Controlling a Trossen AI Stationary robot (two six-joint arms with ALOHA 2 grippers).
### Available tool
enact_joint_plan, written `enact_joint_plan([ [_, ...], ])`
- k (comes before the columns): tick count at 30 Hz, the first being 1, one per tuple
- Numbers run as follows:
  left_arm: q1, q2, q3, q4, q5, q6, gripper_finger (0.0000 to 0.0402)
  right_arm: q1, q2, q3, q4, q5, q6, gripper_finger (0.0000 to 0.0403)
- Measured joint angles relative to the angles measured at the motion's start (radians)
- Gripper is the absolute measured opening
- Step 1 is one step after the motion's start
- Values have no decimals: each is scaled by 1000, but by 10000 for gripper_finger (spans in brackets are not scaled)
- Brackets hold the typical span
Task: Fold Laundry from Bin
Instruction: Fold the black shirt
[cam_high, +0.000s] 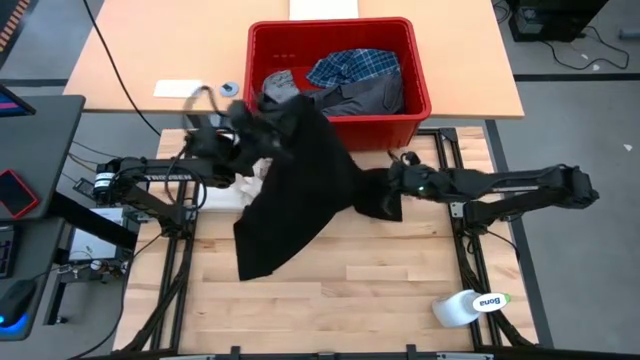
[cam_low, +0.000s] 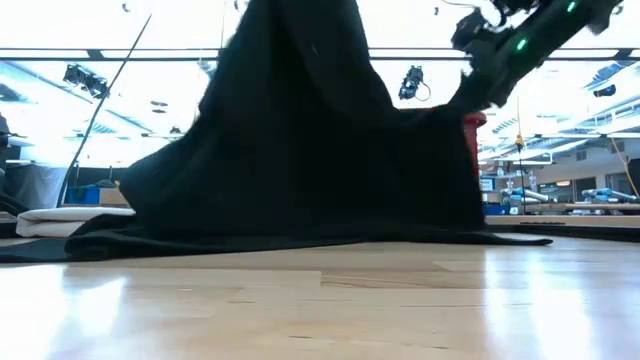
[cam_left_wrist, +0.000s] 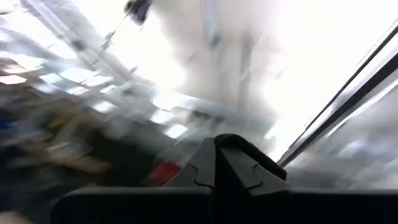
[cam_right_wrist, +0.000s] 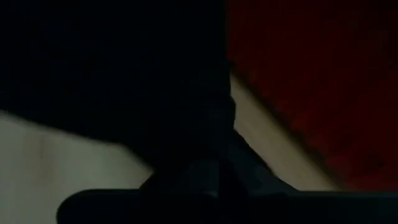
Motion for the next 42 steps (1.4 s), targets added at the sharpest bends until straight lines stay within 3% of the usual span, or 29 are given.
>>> enact_joint_plan([
  [7,0,-12,0,-624,-268,54,111,-10,-83,230,-462,-209,14,7],
  [13,-35,-12,0,-977,-348,23,222,-17,-84,399,-702,-345,87,7],
  [18,-60,-12,0,-1042,-359,49,286,-20,-78,474,-729,-381,126,7],
  [23,-97,-12,8,-1039,-381,146,309,-62,-13,538,-750,-446,146,7],
  [26,-127,-12,27,-1067,-466,235,311,-86,48,579,-833,-535,145,7],
  [30,-177,-29,81,-1249,-595,331,311,-94,112,658,-985,-536,119,7],
  [33,-206,-39,118,-1396,-565,266,311,-94,137,725,-1018,-500,89,8],
  [39,-247,-37,152,-1515,-243,20,311,-114,182,878,-1030,-393,152,8],
  [42,-289,-37,151,-1593,-164,-100,311,-131,196,936,-1044,-354,169,9],
])
